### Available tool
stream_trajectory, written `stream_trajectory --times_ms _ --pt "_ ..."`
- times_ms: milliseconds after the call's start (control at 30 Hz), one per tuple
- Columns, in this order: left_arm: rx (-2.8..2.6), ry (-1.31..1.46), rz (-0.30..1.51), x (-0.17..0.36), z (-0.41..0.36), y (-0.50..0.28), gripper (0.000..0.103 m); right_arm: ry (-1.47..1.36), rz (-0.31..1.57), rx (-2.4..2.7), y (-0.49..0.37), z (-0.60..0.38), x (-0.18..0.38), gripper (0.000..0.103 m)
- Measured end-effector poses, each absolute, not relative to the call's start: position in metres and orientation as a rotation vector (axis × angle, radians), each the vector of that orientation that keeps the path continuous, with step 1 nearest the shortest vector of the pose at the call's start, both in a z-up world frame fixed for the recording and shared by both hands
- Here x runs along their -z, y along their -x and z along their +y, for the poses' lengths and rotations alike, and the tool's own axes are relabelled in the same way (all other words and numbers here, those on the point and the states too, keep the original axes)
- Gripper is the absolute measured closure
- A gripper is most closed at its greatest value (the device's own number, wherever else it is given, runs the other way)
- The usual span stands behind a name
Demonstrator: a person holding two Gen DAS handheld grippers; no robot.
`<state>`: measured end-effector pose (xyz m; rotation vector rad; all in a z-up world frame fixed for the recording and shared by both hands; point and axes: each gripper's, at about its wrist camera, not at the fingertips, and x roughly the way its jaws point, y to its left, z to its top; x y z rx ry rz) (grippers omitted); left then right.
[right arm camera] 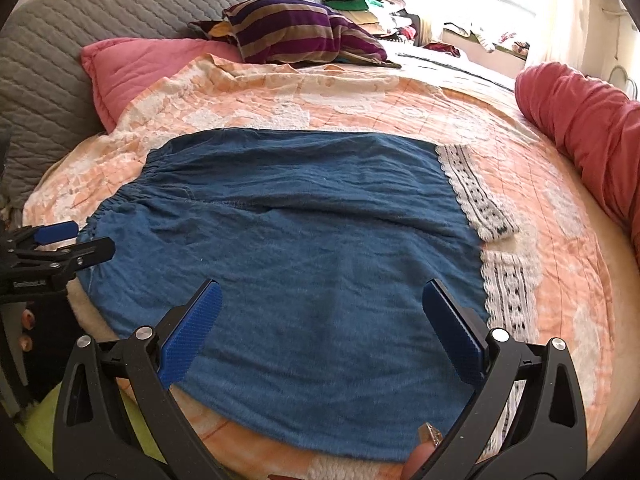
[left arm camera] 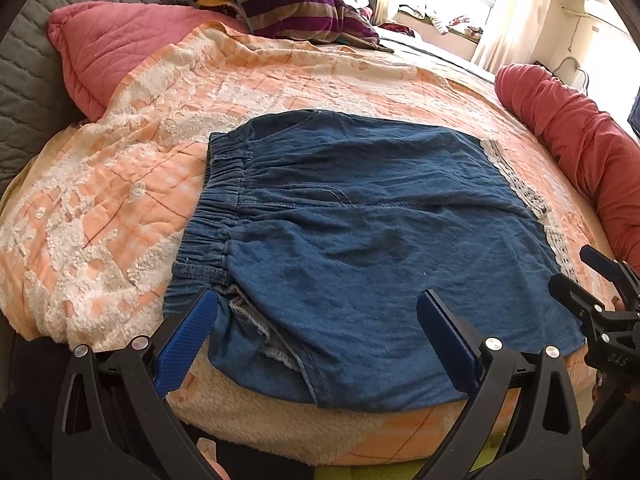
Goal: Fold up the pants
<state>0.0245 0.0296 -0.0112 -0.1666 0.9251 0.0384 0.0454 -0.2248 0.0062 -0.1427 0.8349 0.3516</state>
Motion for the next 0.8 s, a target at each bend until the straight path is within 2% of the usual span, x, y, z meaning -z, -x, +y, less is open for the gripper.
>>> stream_trajectory --times_ms 800 --pt "-0.145 0.207 0.949 0.011 0.099 -0.11 0.004 0.21 0.812 -0.413 -0.131 -0.178 -0.01 0.008"
